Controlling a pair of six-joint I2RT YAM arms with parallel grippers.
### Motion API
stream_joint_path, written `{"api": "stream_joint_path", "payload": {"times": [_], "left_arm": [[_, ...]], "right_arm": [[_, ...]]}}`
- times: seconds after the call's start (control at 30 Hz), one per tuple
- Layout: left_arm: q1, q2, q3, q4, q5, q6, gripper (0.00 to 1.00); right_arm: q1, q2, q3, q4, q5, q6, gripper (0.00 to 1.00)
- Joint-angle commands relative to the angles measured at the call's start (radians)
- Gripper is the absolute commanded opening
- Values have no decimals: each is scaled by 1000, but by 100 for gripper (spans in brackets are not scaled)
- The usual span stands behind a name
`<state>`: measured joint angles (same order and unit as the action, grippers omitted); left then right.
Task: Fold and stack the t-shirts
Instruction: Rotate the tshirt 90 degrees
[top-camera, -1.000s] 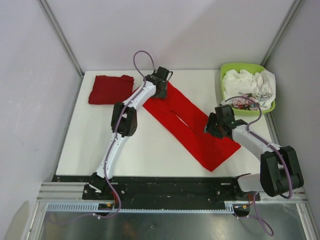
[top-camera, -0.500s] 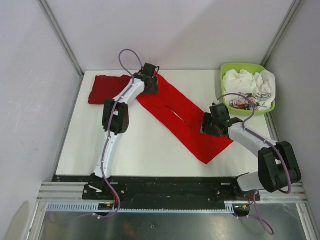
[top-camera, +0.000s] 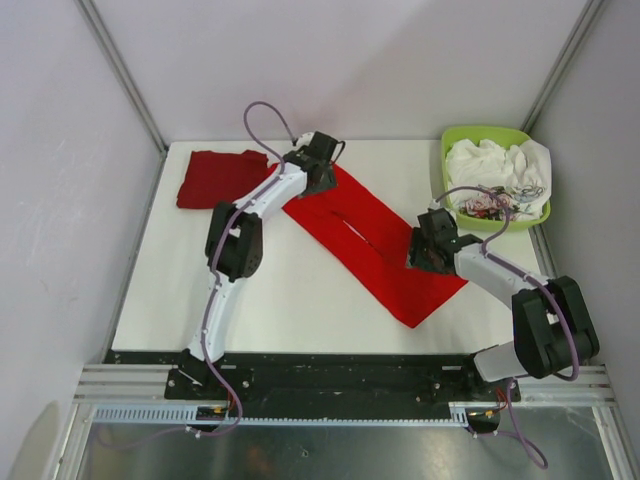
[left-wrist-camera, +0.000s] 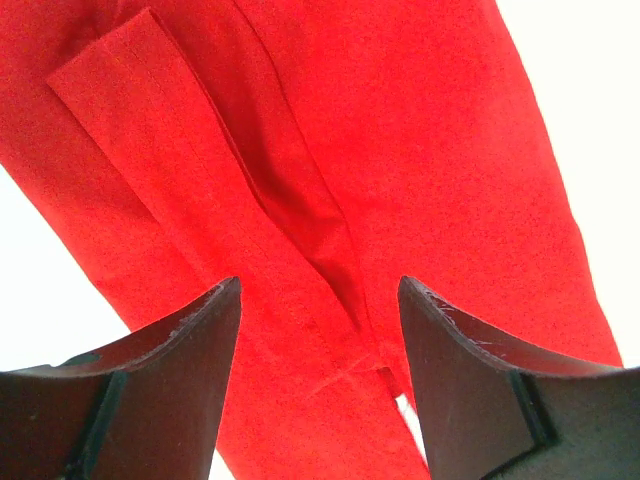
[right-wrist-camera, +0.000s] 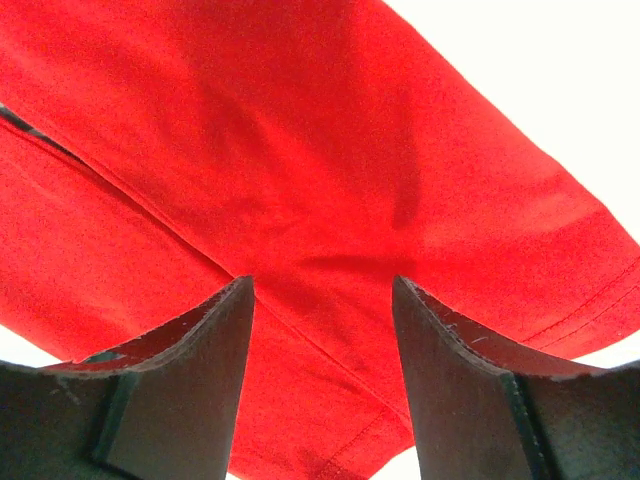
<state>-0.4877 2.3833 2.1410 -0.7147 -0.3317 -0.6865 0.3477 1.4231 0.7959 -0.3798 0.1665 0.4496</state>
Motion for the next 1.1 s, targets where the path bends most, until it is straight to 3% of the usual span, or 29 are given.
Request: {"api": "stream_joint_path", "payload": {"times": [0.0, 0.17, 0.67, 1.07], "left_arm": [[-4, 9, 39, 12, -104, -96, 69], [-4, 49, 87, 12, -165, -116, 68], [-3, 209, 235, 6, -89, -6, 67], [-5, 280, 340, 8, 92, 173, 66]], "right_arm": [[39, -4, 20, -9, 52, -5, 63], [100, -2, -13, 15, 63, 8, 65], [143, 84, -32, -26, -25, 73, 67], [382, 132, -38, -25, -90, 320, 67]]}}
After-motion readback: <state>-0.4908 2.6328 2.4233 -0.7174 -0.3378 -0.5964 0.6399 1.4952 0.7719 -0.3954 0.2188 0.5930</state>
